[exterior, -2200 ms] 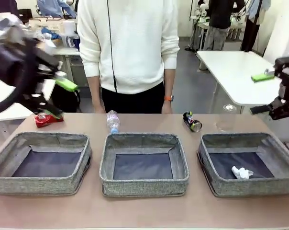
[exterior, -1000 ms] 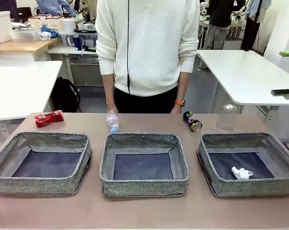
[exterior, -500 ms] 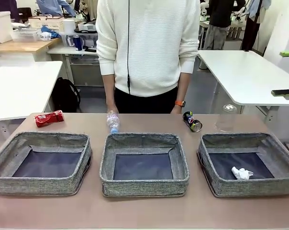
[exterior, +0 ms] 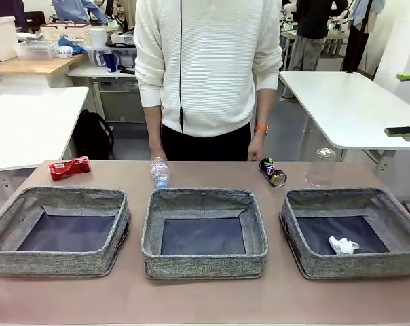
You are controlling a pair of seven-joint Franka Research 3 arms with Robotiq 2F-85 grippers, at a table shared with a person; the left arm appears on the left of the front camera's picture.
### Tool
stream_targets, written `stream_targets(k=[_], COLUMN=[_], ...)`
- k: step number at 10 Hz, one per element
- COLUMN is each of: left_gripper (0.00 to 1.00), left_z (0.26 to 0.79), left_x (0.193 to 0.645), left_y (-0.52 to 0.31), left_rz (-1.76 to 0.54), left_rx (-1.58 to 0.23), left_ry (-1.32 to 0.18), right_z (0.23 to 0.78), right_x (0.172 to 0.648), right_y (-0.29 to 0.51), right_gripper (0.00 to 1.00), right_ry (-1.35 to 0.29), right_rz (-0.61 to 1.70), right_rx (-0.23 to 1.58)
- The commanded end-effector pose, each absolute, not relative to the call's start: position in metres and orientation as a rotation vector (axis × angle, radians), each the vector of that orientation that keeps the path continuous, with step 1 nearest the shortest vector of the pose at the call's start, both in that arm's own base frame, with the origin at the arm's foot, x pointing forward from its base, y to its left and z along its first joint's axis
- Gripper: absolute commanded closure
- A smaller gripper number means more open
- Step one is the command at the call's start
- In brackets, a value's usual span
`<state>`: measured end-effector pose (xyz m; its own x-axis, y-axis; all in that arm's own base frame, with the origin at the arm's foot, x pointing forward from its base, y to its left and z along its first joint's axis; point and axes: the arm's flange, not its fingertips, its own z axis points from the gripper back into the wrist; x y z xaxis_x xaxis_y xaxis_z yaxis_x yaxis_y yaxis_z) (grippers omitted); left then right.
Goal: Sort the waste into the appropriate baskets.
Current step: Pick up the waste item pointed out by the person.
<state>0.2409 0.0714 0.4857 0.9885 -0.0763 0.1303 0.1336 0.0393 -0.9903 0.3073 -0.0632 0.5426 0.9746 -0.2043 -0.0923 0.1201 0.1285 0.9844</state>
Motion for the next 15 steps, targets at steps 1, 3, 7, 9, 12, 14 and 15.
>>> stream_targets(k=[1,3,7,9,12,14,15], left_gripper=[0.07,0.07,0.07,0.07,0.07,0.07,0.07], left_z=[0.4877,0.4877,0.4877,0.4877,0.4877,0.4877,0.4877], left_x=[0.2399,0.2399,0.2399,0.2399,0.2399,0.2399,0.2399], left_y=[0.0715,0.0715,0.0715,0.0715,0.0715,0.0715,0.0715], left_rz=[-0.170,-0.170,-0.170,-0.170,-0.170,-0.170,-0.170], left_rx=[-1.533,-1.533,-1.533,-1.533,-1.533,-1.533,-1.533], left_ry=[-0.057,-0.057,-0.057,-0.057,-0.057,-0.057,-0.057], right_z=[0.5437,0.5437,0.5437,0.5437,0.5437,0.5458,0.5505], right_x=[0.3056,0.3056,0.3056,0.3056,0.3056,0.3077,0.3038], right_y=[-0.0620,-0.0620,-0.0620,-0.0620,-0.0620,-0.0572,-0.0559], right_gripper=[0.00,0.00,0.00,0.00,0.00,0.00,0.00], right_ry=[-0.076,-0.076,-0.076,-0.076,-0.076,-0.216,-0.302], right_rz=[-0.224,-0.224,-0.224,-0.224,-0.224,0.222,0.450], right_rx=[1.436,1.436,1.436,1.436,1.436,1.194,1.106])
